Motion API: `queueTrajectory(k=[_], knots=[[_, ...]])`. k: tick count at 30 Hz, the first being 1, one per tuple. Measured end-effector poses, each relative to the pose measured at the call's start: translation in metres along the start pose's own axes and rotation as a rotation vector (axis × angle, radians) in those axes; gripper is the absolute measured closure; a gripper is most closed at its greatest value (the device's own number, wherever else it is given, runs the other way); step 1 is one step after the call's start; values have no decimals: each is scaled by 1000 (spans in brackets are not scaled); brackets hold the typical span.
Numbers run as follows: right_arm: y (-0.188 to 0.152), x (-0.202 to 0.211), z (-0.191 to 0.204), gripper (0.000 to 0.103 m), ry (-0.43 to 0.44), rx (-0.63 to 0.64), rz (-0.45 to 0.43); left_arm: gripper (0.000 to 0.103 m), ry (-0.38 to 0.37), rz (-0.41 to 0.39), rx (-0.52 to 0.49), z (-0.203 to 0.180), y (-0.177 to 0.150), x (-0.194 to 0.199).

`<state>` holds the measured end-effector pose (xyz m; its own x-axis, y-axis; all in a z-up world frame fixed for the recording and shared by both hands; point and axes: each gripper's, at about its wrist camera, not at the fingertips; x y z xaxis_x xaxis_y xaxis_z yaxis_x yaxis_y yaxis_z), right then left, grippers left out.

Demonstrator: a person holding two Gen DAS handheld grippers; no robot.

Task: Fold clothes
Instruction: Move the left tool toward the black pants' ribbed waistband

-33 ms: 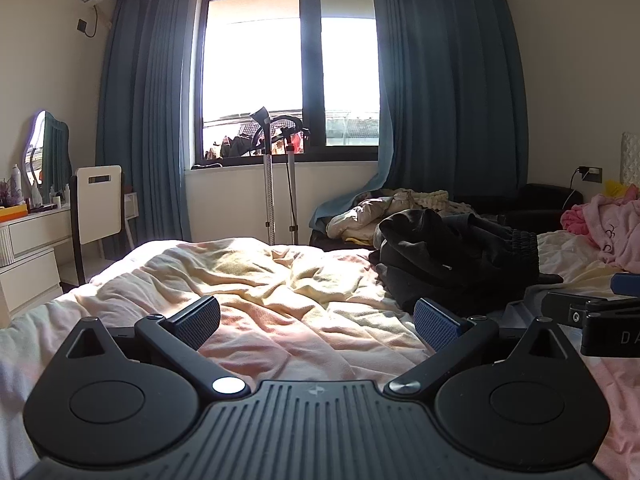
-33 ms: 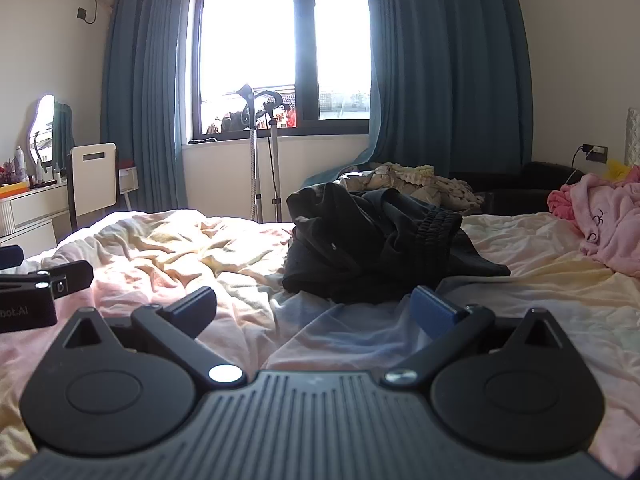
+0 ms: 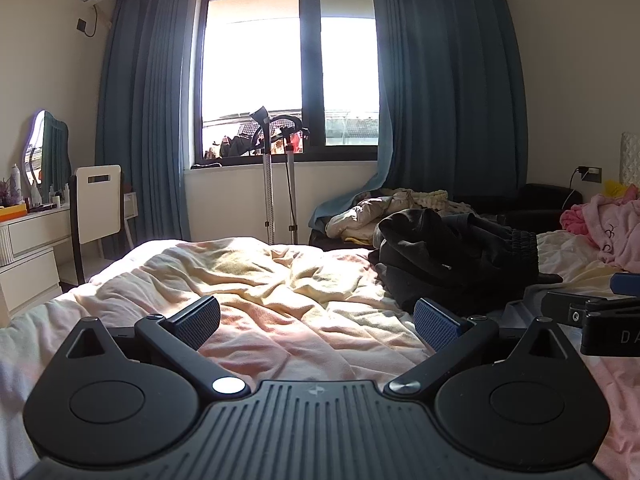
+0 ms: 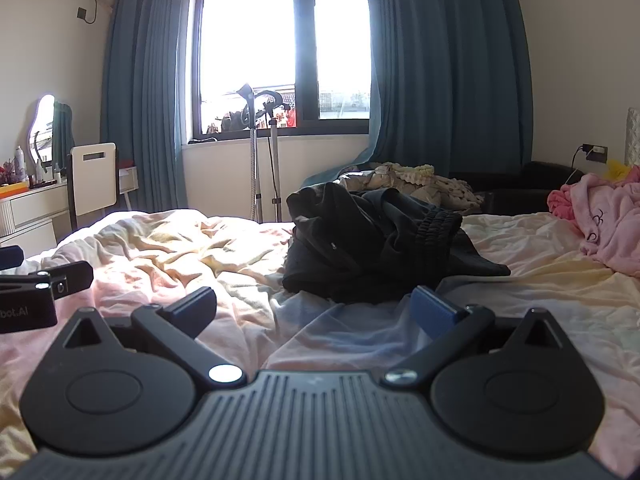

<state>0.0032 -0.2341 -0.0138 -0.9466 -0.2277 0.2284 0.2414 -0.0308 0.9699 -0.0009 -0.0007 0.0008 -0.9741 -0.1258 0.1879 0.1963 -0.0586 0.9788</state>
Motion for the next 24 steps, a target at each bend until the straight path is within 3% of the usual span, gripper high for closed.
queueTrajectory(k=[5, 18, 24], knots=[[0, 0, -2, 0, -2, 1, -7, 0, -6, 12, 41, 3, 1, -3], [-3, -4, 13, 0, -4, 30, -38, 0, -2, -16, 13, 0, -1, 8], [-8, -5, 18, 0, 0, 54, -54, 0, -16, -31, 62, 7, -1, 10]])
Point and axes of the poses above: each gripper's, at about its wrist camera, not at the fingertips, and x roughly against the way its jaws point, z to its left, y to its top, and after that the axes turned 7 degrees about y, right-handed
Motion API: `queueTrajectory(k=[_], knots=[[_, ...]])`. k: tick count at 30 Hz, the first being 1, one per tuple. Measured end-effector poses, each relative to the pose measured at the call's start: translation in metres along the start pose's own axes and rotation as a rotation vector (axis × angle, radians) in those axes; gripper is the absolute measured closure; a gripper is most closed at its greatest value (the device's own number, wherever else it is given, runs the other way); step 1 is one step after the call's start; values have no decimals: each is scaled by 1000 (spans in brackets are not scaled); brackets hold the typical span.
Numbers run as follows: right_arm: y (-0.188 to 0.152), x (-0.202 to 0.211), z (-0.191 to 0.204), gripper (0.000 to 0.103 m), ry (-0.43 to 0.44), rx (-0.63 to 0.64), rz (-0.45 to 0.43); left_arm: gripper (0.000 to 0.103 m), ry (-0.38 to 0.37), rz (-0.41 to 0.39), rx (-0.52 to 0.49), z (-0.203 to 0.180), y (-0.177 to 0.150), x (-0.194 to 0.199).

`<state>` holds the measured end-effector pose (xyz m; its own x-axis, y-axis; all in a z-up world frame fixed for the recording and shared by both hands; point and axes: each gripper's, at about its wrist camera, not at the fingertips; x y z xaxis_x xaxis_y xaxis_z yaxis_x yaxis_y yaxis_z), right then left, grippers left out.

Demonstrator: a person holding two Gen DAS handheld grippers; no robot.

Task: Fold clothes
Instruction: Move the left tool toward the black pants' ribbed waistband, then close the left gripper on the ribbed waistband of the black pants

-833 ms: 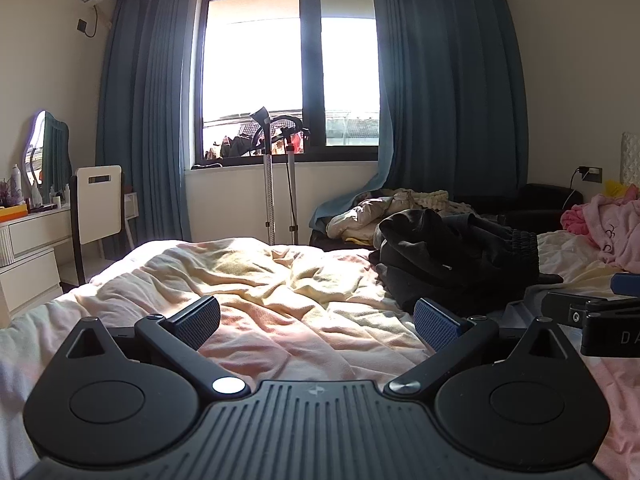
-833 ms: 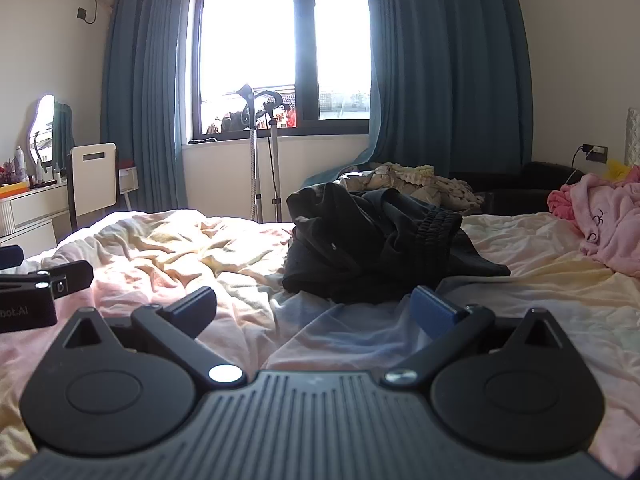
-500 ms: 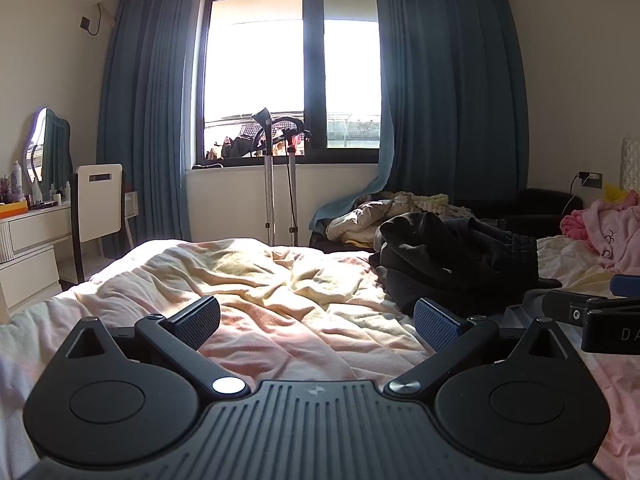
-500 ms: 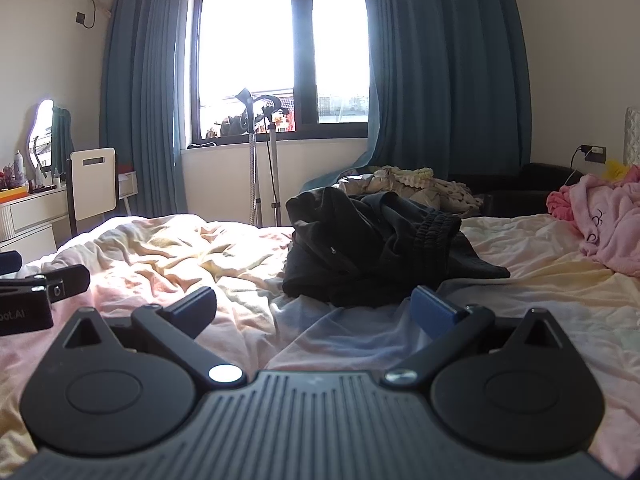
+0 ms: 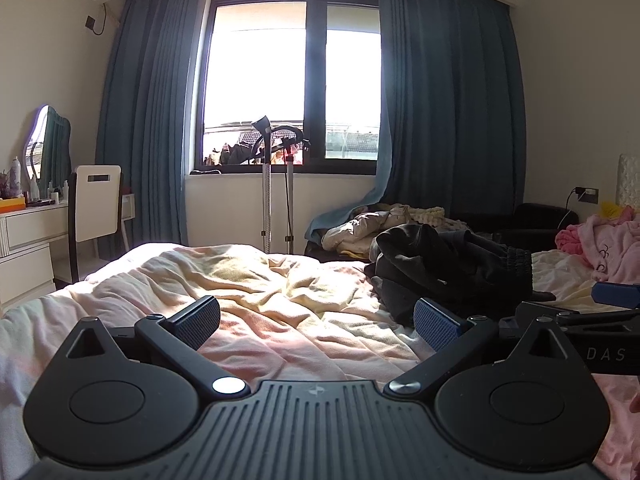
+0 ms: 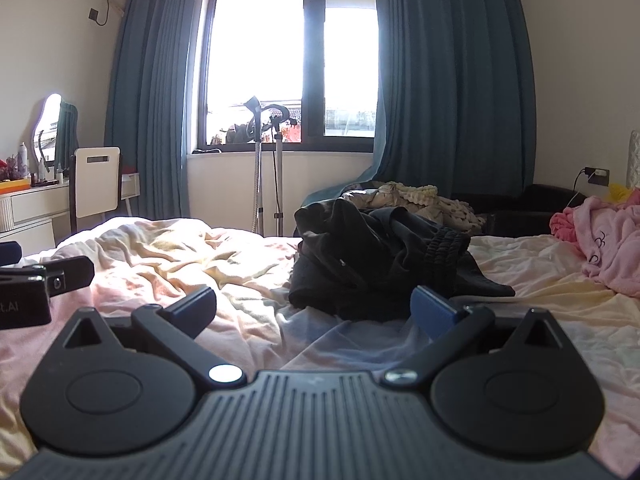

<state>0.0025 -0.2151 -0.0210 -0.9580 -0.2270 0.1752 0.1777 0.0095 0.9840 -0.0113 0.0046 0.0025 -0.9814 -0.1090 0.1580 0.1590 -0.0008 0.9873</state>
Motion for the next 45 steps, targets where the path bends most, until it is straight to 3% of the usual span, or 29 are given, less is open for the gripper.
queueTrajectory(k=[5, 10, 20, 23, 31, 39, 45], knots=[[4, 1, -4, 0, 15, -50, -1, 0, -1, 13, -16, -2, -3, -1], [8, 7, -19, 0, 49, -182, -25, 0, -18, 11, -63, -11, -6, 0], [22, 5, -14, 0, 51, -67, -54, 0, -56, 36, -71, -18, -8, -7], [29, -1, -23, 0, 82, -95, -67, 0, -80, 56, -66, -22, -7, -12], [42, -24, -56, 0, 22, -124, -45, 0, -94, 57, -118, -34, 1, -30], [56, -44, -93, 0, -59, -159, -41, 0, -183, 62, -256, -71, 4, -69], [52, -44, -121, 0, -124, -214, -1, 0, -214, -29, -377, -112, 1, -98]])
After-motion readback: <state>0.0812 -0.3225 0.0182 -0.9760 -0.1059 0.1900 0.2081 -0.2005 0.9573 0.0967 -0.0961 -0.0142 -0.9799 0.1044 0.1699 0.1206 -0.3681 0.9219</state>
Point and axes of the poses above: each gripper's, at about its wrist camera, not at the fingertips, and x roughly against the way its jaws point, z to its left, y to its top, and after that the axes turned 7 degrees about y, right-handed
